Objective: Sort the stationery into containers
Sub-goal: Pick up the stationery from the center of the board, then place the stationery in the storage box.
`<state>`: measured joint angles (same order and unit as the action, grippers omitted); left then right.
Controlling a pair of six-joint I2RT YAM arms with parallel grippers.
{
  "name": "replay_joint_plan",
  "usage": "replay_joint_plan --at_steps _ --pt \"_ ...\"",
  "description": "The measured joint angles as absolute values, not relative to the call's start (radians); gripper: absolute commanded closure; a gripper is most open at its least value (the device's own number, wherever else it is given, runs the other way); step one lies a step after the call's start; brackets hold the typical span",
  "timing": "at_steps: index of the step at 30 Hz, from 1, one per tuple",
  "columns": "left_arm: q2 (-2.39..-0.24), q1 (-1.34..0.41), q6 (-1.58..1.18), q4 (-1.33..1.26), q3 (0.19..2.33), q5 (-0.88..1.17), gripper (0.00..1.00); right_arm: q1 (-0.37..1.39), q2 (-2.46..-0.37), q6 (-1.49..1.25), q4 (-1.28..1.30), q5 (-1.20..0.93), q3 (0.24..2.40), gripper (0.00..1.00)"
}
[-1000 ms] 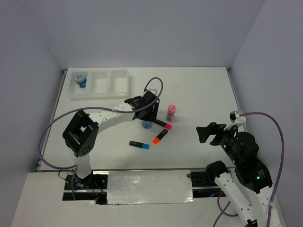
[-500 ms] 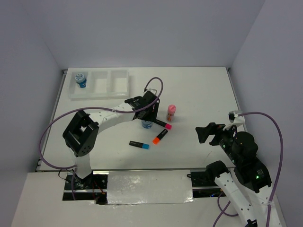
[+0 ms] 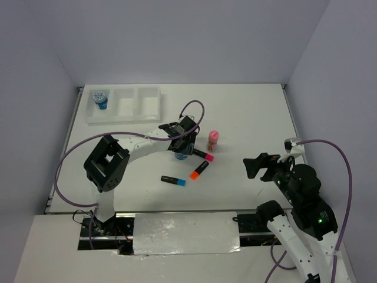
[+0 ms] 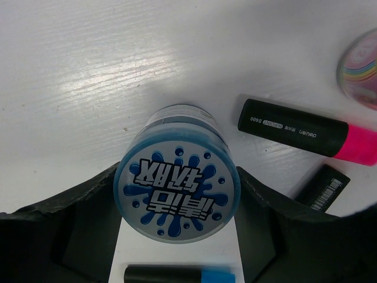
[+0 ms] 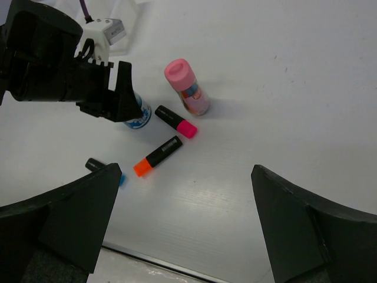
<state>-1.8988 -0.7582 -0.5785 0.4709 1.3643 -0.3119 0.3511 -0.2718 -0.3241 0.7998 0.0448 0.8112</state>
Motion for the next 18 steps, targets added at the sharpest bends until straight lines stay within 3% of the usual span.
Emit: replay_joint_plan --at_steps 2,4,10,18 --pt "-1.899 -0.758 -0.579 0.472 1.364 -0.313 0.92 0.351 -0.272 -0.324 0.800 0.045 0.811 0.00" --pt "-1.898 -0.758 -0.580 0.483 1.368 -0.326 0.99 0.351 -0.272 -0.324 0.800 0.045 0.811 0.00" --pt "-1.829 -0.655 -0.595 0.584 1.381 -0.364 1.00 0.351 -0.272 -0.324 0.800 0.044 0.811 0.00" --pt "-1.682 -0.088 -0.669 0.651 1.567 -0.414 1.00 0.351 -0.270 -0.323 0.799 0.040 0.811 0.00"
